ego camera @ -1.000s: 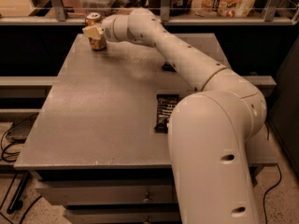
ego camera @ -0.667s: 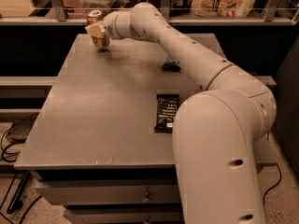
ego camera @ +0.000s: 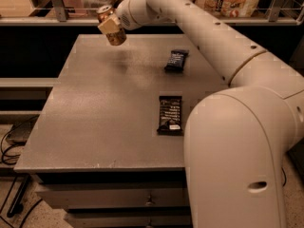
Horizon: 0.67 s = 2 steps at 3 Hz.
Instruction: Knock orange can over
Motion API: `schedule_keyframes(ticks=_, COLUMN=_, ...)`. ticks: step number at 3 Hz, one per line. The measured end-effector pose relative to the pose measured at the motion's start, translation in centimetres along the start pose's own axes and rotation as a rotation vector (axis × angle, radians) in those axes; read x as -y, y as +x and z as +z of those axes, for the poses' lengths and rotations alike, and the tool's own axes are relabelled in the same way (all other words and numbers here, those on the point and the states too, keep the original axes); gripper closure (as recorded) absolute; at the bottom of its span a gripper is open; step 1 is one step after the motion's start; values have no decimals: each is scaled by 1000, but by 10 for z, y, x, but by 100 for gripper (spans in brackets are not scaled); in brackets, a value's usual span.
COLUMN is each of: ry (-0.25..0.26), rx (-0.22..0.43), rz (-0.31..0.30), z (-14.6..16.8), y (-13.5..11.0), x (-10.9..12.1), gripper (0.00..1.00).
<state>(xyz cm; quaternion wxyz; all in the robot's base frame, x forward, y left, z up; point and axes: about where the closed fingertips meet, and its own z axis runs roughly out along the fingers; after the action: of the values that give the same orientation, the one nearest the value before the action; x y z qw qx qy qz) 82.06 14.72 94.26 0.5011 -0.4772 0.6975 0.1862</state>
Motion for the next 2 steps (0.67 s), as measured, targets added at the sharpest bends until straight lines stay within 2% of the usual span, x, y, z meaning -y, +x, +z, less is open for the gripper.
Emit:
schedule_keyframes(ticks=1, ry=-55, rx=-134, rz=-65, z=-25, y=14, x=-8, gripper=82)
schedule_keyframes(ticks=2, ry=-123, rx=-300, rz=-132, z=-41, y=37, x=-24, gripper=59)
